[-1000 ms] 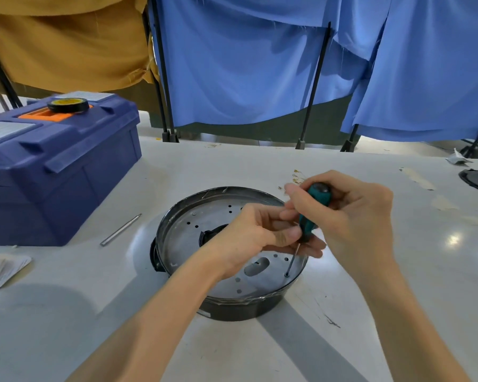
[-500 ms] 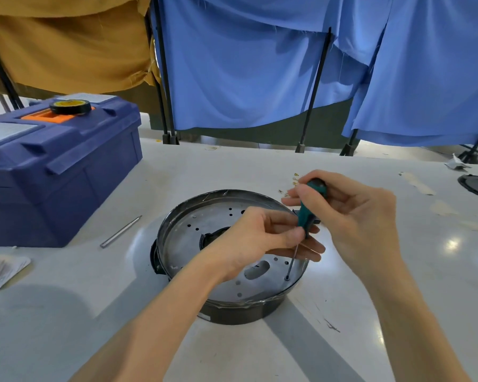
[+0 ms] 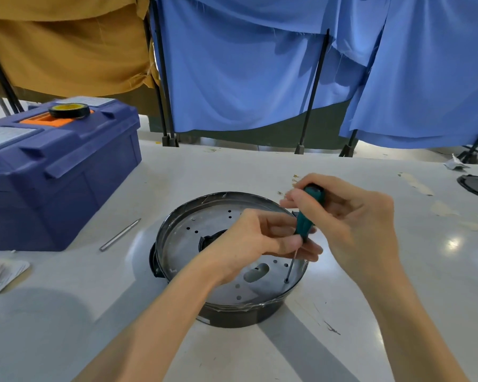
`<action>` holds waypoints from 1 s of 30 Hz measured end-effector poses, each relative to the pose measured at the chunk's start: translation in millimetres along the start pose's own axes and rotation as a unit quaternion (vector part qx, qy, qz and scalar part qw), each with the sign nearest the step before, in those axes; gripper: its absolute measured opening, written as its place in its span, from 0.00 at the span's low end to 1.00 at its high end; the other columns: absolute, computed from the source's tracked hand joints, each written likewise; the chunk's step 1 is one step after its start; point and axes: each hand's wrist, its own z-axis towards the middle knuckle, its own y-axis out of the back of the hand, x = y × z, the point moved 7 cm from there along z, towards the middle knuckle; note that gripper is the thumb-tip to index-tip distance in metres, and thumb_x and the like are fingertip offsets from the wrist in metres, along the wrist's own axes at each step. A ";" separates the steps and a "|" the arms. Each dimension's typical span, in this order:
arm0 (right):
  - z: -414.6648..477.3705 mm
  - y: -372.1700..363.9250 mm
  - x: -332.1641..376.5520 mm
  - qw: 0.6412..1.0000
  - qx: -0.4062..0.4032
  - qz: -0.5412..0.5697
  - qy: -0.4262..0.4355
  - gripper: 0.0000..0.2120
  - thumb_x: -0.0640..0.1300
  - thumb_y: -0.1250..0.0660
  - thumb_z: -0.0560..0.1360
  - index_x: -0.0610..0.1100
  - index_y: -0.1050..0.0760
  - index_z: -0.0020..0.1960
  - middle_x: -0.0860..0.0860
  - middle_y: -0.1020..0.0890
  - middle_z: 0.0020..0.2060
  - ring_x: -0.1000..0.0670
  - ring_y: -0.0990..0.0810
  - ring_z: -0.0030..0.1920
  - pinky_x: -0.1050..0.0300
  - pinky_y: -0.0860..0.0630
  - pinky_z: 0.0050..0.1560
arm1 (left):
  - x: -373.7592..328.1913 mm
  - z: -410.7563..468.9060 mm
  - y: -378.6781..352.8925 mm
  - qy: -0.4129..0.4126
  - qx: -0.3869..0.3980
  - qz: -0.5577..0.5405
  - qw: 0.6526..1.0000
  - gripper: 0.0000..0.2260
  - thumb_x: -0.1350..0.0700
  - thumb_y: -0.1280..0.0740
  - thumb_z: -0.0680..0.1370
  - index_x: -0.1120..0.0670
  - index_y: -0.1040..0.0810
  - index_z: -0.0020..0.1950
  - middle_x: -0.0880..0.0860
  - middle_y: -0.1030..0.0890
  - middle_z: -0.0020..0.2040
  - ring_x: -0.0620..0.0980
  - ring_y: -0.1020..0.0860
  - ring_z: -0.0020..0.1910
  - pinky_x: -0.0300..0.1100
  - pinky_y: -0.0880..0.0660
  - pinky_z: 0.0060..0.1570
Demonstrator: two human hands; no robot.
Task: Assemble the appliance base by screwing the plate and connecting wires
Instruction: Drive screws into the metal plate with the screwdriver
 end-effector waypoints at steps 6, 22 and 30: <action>-10.4 7.1 8.9 0.946 -0.250 -0.204 0.026 0.13 0.48 0.25 0.72 0.38 0.20 0.38 0.48 0.21 0.27 0.49 0.25 0.26 0.64 0.30 0.32 | 0.7 5.3 -8.6 0.004 -0.026 0.033 0.999 0.08 0.64 0.33 0.78 0.59 0.18 0.56 0.59 0.15 0.49 0.57 0.15 0.46 0.40 0.20 0.48; -8.4 13.2 6.2 0.940 -0.250 -0.233 0.007 0.16 0.51 0.26 0.73 0.39 0.19 0.37 0.48 0.20 0.26 0.47 0.25 0.26 0.70 0.32 0.38 | 2.4 5.2 -7.4 0.012 -0.024 0.041 0.999 0.10 0.66 0.36 0.79 0.62 0.20 0.59 0.61 0.15 0.49 0.58 0.15 0.46 0.40 0.21 0.49; 1.1 0.9 -9.0 0.988 0.092 0.111 -0.051 0.13 0.48 0.30 0.72 0.47 0.19 0.55 0.52 0.14 0.47 0.51 0.14 0.49 0.60 0.18 0.48 | 2.4 -0.3 0.3 0.007 -0.012 0.018 1.000 0.12 0.66 0.40 0.81 0.57 0.18 0.56 0.59 0.15 0.48 0.58 0.16 0.51 0.41 0.22 0.53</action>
